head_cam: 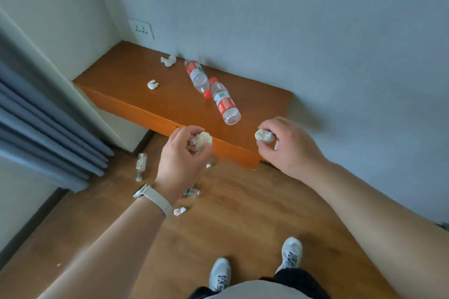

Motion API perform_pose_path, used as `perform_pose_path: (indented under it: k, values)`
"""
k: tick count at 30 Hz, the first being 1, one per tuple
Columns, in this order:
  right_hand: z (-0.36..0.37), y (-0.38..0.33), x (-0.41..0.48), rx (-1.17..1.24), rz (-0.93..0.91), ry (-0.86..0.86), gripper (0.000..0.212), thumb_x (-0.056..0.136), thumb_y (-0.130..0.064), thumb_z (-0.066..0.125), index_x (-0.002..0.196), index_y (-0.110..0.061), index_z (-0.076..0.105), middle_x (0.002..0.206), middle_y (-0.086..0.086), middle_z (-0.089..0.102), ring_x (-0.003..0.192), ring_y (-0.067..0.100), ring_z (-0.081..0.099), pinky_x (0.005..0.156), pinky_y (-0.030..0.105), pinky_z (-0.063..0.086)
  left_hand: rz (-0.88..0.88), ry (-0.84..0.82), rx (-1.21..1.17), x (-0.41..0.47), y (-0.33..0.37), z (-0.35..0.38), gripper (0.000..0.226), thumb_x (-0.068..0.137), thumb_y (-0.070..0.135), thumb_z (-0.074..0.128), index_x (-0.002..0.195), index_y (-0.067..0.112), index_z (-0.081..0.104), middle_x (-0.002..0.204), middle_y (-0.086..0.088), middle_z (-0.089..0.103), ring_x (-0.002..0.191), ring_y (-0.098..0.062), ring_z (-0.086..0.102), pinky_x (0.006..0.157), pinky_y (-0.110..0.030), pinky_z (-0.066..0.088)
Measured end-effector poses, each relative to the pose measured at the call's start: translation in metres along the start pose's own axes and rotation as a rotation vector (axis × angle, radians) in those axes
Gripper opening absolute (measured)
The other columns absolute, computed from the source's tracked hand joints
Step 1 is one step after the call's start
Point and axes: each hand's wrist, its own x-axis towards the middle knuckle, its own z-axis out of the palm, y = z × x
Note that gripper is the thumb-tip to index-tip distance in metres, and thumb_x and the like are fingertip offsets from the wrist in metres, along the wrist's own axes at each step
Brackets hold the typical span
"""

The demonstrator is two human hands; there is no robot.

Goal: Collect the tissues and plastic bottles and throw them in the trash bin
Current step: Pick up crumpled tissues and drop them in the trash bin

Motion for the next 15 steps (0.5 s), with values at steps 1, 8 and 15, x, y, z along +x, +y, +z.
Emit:
perform_pose_path:
  k: [1,8,15]
  values:
    - [-0.004,0.001,-0.011,-0.007,0.043,0.016,0.018,0.083,-0.025,0.067,0.100,-0.023,0.061,0.093,-0.012,0.057,0.073,0.012,0.050,0.063,0.031,0.045,0.028,-0.031,-0.015,0.001,0.002,0.002,0.023,0.085,0.023,0.071,0.107,0.024,0.065,0.100,0.014,0.060,0.089,-0.003,0.058,0.070,-0.010,0.047]
    - [-0.052,0.022,-0.084,-0.075,0.297,0.105,0.016,0.086,-0.028,0.064,0.102,-0.024,0.060,0.092,-0.014,0.053,0.069,0.004,0.046,0.063,0.025,0.037,0.208,-0.251,-0.135,-0.004,0.046,0.054,0.025,0.084,0.017,0.073,0.107,0.020,0.065,0.102,0.008,0.060,0.090,-0.002,0.059,0.069,-0.007,0.045]
    - [-0.116,0.049,-0.181,-0.089,0.510,0.244,0.014,0.089,-0.031,0.061,0.102,-0.029,0.056,0.093,-0.019,0.053,0.085,0.000,0.051,0.068,0.022,0.043,0.346,-0.452,-0.215,-0.046,0.126,0.121,0.026,0.084,0.017,0.074,0.106,0.025,0.063,0.098,0.014,0.060,0.085,-0.005,0.062,0.068,-0.011,0.050]
